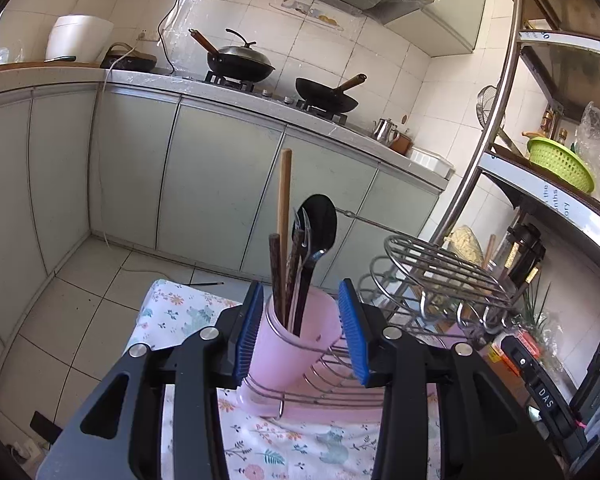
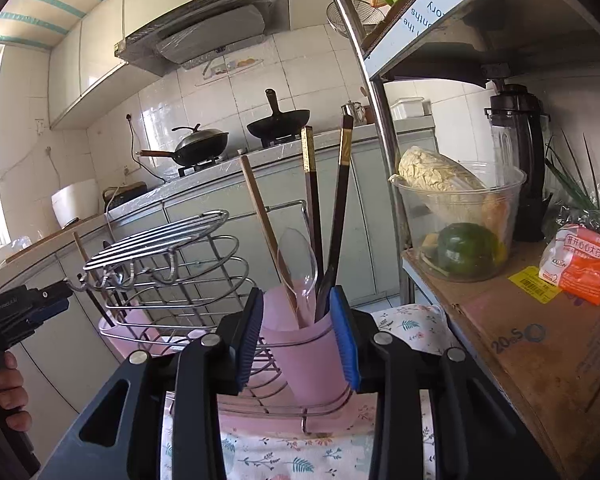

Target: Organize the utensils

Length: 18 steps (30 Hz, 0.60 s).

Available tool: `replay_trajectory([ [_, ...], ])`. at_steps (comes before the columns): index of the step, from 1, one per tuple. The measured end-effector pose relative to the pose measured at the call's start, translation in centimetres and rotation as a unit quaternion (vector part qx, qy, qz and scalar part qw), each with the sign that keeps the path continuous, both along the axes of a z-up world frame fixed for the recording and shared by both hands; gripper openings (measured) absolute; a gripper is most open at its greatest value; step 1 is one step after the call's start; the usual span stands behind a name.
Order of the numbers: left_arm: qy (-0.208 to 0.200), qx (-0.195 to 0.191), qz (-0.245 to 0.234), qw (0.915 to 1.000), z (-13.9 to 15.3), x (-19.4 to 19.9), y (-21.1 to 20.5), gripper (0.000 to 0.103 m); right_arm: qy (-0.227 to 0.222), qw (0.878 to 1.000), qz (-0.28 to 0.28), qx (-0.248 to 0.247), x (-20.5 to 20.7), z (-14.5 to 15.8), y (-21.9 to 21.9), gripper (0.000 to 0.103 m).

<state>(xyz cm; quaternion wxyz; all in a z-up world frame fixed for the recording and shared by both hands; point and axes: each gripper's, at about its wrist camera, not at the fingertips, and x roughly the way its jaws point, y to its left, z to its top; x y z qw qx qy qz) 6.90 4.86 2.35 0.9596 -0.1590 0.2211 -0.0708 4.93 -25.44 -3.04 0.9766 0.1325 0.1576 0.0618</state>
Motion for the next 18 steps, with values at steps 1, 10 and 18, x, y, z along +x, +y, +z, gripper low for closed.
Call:
replay_trajectory([
  [1, 0.003, 0.002, -0.004, 1.0, 0.0, -0.3, -0.2, 0.04, 0.002, 1.0, 0.006, 0.003, -0.3, 0.1, 0.1, 0.035],
  [10, 0.032, 0.023, -0.031, 0.9987, -1.2, -2.9, -2.5, 0.048, 0.051, 0.997, 0.058, -0.024, -2.5, -0.8, 3.4, 0.045],
  [18, 0.06, 0.046, -0.024, 0.9968, -3.0, -3.7, -4.0, 0.048, 0.066, 0.995, 0.058, -0.042, -4.1, -1.8, 4.7, 0.048],
])
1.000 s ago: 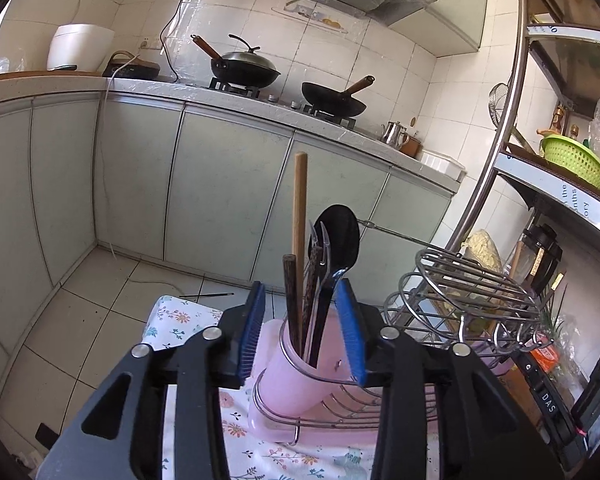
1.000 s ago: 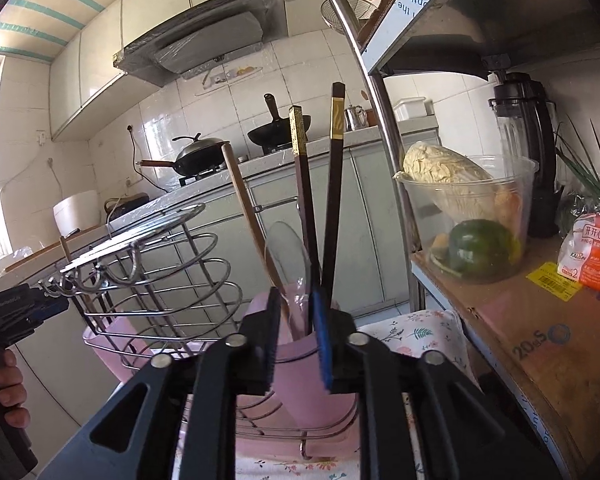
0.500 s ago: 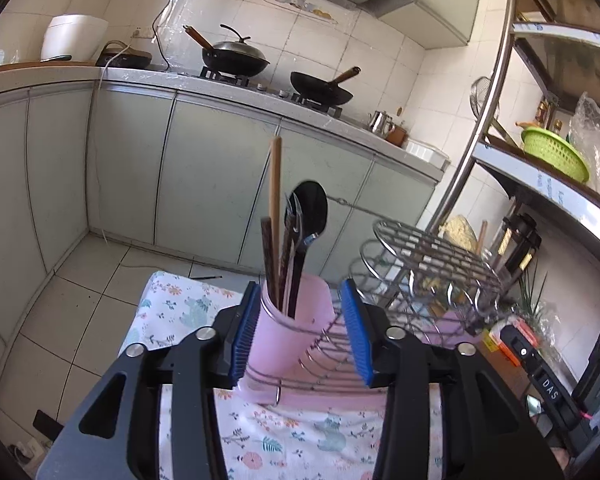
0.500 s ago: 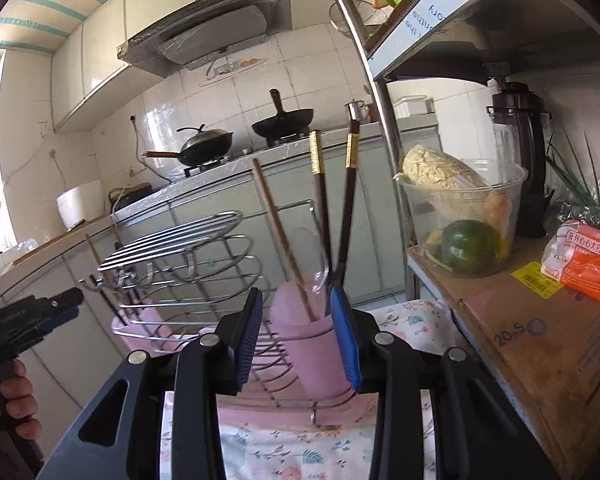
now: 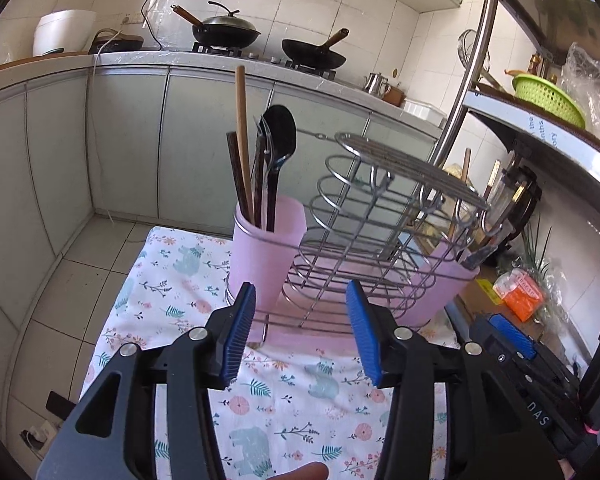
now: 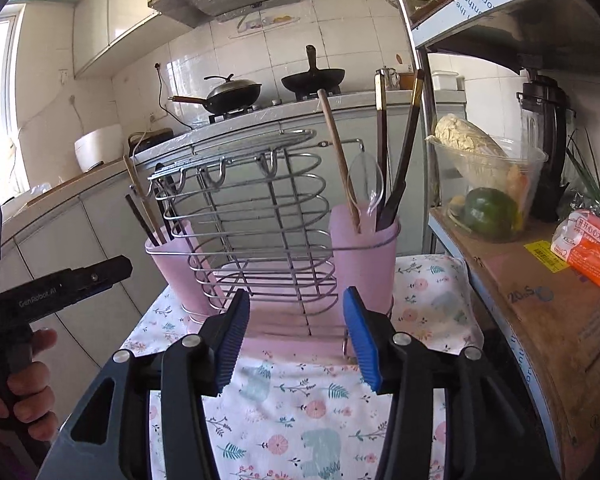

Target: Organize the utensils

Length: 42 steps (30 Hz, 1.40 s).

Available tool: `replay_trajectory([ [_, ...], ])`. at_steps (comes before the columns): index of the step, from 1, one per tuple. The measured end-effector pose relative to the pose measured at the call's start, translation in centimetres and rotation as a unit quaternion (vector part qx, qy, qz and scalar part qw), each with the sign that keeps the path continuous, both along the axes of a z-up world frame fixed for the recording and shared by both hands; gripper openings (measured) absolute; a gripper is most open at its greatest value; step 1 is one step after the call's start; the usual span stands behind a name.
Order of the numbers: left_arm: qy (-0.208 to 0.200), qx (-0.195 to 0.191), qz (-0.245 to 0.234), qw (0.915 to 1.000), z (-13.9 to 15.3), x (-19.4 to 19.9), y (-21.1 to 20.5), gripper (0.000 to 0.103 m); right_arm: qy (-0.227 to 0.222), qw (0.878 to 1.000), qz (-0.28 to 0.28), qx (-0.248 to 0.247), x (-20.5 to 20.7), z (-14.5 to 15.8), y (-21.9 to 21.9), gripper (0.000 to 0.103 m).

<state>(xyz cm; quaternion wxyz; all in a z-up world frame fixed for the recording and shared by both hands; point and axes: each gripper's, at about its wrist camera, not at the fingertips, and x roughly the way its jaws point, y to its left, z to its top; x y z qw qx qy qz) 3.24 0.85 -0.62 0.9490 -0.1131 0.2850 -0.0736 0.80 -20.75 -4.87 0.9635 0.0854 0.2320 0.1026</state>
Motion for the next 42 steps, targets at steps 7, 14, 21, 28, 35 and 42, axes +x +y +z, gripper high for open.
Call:
replay_trajectory([
  [7, 0.013, 0.012, 0.003, 0.9998, -1.0, -0.2, -0.6, 0.048, 0.015, 1.0, 0.0, 0.006, -0.2, -0.5, 0.1, 0.049],
  [14, 0.018, 0.011, -0.004, 0.9998, -1.4, -0.6, -0.9, 0.048, 0.017, 1.0, 0.004, -0.002, -0.3, -0.6, 0.5, 0.049],
  [21, 0.017, 0.013, -0.007, 0.9998, -1.6, -0.8, -1.0, 0.048, 0.025, 1.0, 0.005, -0.003, -0.3, -0.6, 0.7, 0.049],
  [28, 0.018, 0.013, -0.009, 0.9997, -1.7, -0.8, -1.0, 0.048, 0.026, 1.0, 0.002, -0.006, -0.3, -0.7, 0.7, 0.05],
  [35, 0.012, 0.015, -0.012, 0.9997, -1.6, -1.0, -1.0, 0.048, 0.023, 1.0, -0.005, -0.009, -0.4, -0.3, 0.5, 0.05],
  [42, 0.003, 0.024, -0.009, 0.9997, -1.2, -1.2, -1.0, 0.048, 0.005, 1.0, -0.016, -0.019, -0.8, 0.5, 0.4, 0.05],
])
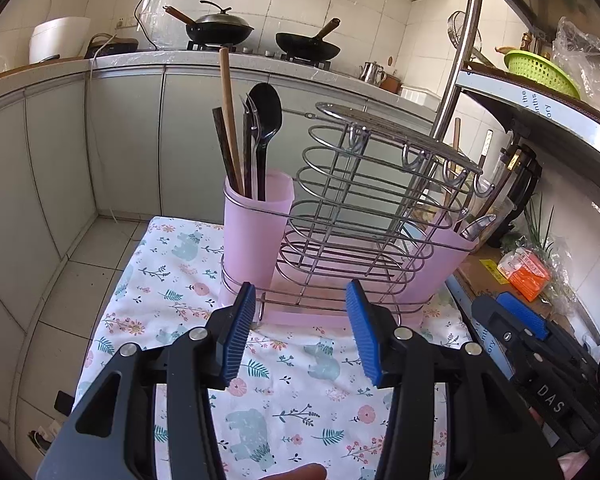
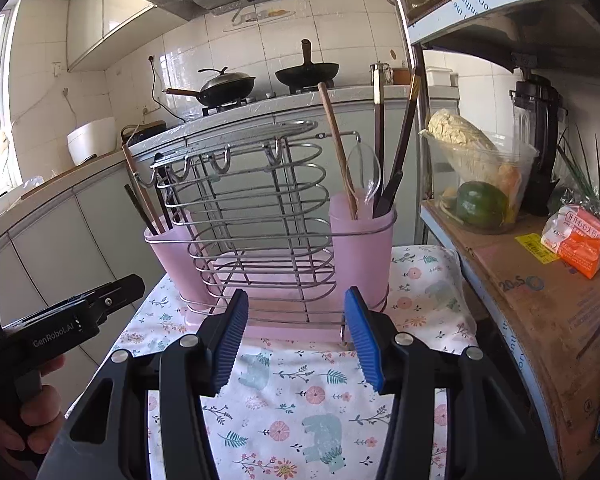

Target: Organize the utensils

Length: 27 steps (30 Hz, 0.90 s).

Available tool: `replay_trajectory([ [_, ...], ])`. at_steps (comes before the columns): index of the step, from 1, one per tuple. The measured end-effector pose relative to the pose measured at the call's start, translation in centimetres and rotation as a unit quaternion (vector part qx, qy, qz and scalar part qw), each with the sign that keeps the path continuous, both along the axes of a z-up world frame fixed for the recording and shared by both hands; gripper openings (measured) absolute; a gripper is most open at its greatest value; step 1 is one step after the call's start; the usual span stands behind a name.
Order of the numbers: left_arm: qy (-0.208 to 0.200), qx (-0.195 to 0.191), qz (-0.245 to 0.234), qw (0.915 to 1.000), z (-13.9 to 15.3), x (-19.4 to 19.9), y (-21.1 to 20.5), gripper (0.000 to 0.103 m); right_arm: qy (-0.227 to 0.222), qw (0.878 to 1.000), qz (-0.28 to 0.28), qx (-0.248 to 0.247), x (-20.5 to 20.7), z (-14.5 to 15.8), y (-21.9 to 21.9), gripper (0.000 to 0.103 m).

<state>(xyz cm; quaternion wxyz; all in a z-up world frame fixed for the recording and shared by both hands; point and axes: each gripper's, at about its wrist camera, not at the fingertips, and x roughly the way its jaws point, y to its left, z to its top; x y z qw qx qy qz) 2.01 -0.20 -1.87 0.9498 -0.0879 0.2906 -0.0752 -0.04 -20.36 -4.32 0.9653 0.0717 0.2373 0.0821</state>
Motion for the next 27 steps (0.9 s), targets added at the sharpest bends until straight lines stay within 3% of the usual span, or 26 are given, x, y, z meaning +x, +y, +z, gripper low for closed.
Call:
replay_trajectory([
  [7, -0.018, 0.024, 0.011, 0.9995, 0.56, -0.34, -0.51, 0.048, -0.01, 1.0, -0.007, -0.003, -0.12, 0.64, -0.63, 0.05],
  [27, -0.025, 0.038, 0.01, 0.9989, 0.52, -0.79, -0.99, 0.048, -0.018, 1.0, -0.012, -0.01, -0.35, 1.0, -0.88, 0.05],
])
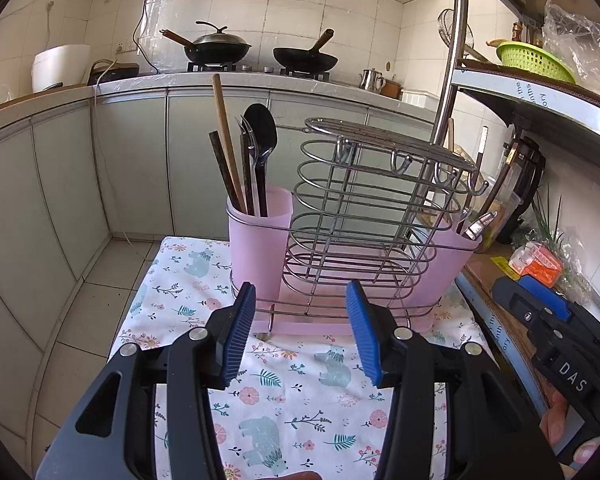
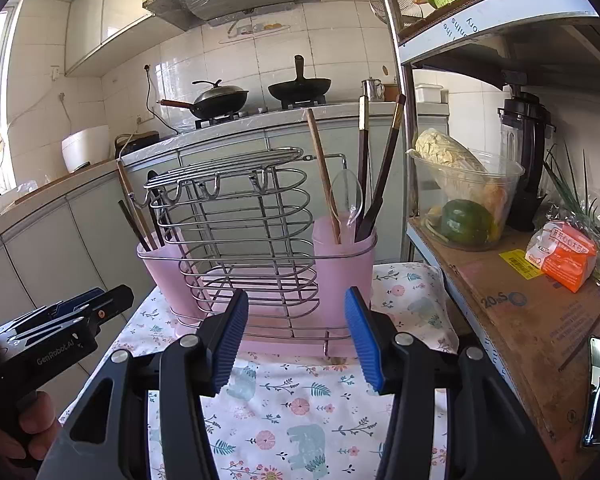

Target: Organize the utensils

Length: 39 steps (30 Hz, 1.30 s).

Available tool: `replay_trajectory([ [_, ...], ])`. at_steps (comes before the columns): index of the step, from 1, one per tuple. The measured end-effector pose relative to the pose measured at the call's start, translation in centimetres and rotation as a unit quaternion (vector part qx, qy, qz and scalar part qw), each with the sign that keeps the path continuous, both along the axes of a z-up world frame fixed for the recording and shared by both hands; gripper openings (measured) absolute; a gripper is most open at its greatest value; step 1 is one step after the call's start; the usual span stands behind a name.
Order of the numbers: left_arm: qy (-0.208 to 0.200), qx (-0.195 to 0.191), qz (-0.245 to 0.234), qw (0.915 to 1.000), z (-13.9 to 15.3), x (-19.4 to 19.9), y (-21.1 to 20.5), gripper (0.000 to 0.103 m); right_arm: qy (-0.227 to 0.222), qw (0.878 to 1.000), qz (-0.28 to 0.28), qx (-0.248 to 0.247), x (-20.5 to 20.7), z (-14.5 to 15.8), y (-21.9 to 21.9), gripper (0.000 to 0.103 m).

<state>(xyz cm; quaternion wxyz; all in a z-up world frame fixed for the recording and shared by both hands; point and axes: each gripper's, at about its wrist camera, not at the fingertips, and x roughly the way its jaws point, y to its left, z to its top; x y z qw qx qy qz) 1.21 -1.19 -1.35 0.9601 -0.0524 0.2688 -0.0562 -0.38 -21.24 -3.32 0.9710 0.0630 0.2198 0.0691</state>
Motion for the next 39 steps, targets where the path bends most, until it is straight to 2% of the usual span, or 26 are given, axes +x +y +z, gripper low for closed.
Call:
replay_trajectory([
  [39, 0.001, 0.003, -0.005, 1.0, -0.24, -0.25, -0.18, 0.048, 0.004, 1.0, 0.0, -0.002, 0.03, -0.32, -0.07, 0.05],
])
